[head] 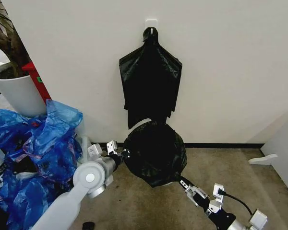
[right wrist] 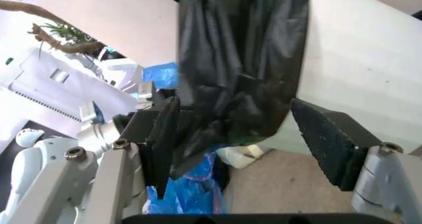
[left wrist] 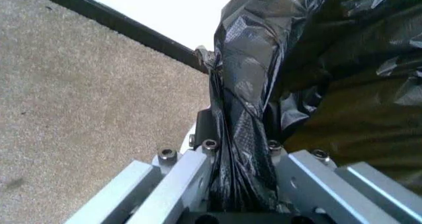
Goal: Place the garbage bag over the trash bin.
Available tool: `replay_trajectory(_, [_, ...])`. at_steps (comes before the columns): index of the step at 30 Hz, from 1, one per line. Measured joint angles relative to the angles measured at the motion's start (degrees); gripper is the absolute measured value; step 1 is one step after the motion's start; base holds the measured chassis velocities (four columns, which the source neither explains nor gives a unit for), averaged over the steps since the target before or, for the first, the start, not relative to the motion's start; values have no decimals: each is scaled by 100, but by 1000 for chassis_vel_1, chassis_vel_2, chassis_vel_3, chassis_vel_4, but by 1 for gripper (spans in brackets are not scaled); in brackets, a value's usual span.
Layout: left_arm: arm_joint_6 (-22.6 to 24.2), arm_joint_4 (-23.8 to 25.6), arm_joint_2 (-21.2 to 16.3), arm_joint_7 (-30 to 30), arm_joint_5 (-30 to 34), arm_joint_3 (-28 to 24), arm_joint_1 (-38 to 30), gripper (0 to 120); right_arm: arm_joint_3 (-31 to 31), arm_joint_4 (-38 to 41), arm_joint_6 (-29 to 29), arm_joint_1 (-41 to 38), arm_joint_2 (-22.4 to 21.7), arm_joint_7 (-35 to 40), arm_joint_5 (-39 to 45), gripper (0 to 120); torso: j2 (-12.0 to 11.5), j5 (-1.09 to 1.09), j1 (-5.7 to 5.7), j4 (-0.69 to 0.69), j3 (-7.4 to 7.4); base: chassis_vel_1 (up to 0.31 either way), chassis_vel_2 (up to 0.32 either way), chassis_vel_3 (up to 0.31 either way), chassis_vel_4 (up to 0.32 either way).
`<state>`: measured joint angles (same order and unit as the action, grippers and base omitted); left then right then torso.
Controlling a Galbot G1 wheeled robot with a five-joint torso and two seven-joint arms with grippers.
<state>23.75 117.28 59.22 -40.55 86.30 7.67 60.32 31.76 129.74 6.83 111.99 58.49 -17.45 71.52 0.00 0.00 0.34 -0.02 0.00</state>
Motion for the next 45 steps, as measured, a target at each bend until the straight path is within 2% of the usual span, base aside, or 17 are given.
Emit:
replay_trajectory(5, [29,13,-4,17,118,-1,-23,1,-84,-211,-62,-183,27,-3,-78,63,0,1,0,1,0,0,0,0,0])
replay_trajectory(9, [39,18,-21,13,172,-2,-61,1,-98,-243,-65,-256,21,-2,-40,55,0,1,0,0,0,0,0,0,0])
replay_trajectory(15, [60,22,-23,-20,206,-2,-81,1,-207,-182,-119,-326,11,-3,82,32,0,0,0,0,0,0,0,0,0])
replay_trajectory(17, [62,22,-21,-23,206,-2,-81,1,-212,-173,-119,-328,11,-3,96,30,0,0,0,0,0,0,0,0,0])
replay_trajectory(18, [72,21,-10,-36,205,-7,-81,1,-234,-130,-119,-340,11,-2,142,22,0,0,0,0,0,0,0,0,0])
replay_trajectory(23, [87,32,10,-40,246,-11,-80,1,-265,-122,-131,-358,-3,-2,146,3,0,0,0,0,0,0,0,0,0])
replay_trajectory(31, [87,40,17,-41,561,26,-78,1,-141,-305,-223,-292,-7,-130,157,0,0,0,0,0,0,0,0,0,0])
replay_trajectory(36, [85,8,55,-40,741,38,-40,1,-84,-600,-397,-192,-11,-558,26,0,0,1,0,0,0,0,0,0,0])
replay_trajectory(45, [28,47,112,-83,1084,32,-112,1,-104,-891,-557,-168,-15,-802,-133,0,0,1,0,0,0,0,0,0,0])
